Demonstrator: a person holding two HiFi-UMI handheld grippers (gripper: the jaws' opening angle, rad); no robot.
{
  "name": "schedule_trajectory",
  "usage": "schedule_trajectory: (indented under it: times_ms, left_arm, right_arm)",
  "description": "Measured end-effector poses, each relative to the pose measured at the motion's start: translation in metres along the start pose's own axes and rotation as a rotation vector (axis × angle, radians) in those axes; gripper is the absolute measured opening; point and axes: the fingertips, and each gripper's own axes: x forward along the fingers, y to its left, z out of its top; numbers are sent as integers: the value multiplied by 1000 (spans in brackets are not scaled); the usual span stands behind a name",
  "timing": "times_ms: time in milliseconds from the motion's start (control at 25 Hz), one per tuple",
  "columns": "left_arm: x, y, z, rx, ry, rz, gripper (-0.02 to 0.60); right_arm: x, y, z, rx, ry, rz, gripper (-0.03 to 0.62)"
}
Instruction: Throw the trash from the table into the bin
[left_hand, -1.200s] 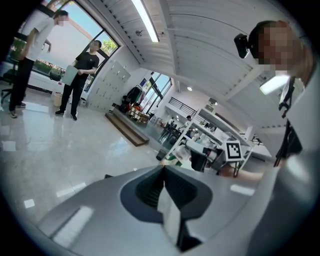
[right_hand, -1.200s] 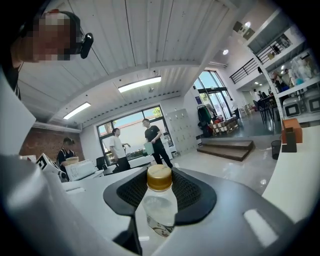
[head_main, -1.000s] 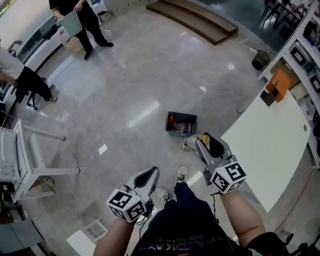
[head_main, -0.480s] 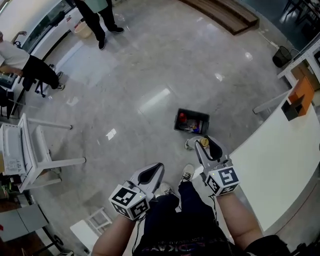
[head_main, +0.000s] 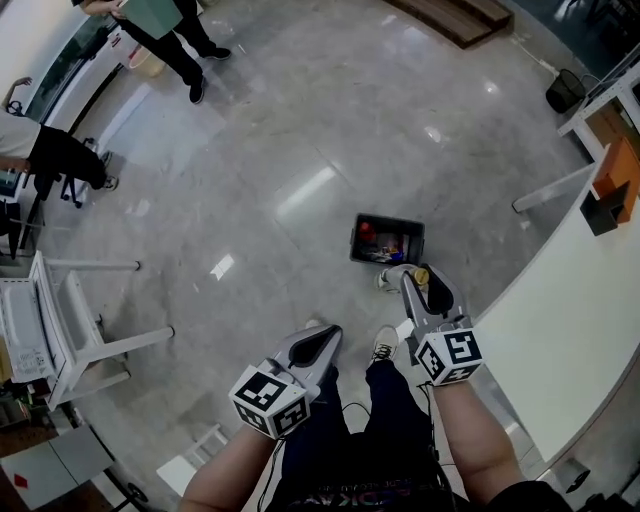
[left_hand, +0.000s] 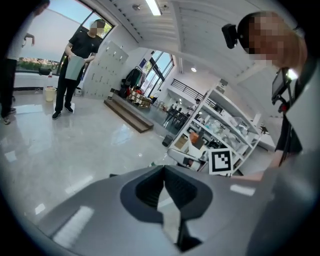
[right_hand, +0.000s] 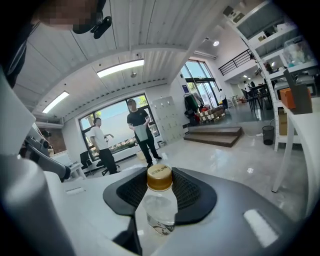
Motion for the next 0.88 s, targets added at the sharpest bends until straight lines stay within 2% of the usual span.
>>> schedule_trajectory:
  times_ms: [160,280,480,680,880]
  left_arm:
    - [22,20,-6,14,24,-53,9]
    - [35,47,-22,-5,44,-76,9]
    - [50,90,-57,-62,80,-88,9]
    - [62,126,-83,-74,105,-86,9]
    - [80,151,-105,-97,101,-86,9]
  right_arm:
    - [20,-26,-27,1,8,-66,150]
    - [41,-42,-56,-9,34,-103,149]
    - [78,-65,-104,-54,90,-134,149]
    - [121,-86,-143,-107,149,-130,149]
    - [162,-117,-185,-98,183,-171,150]
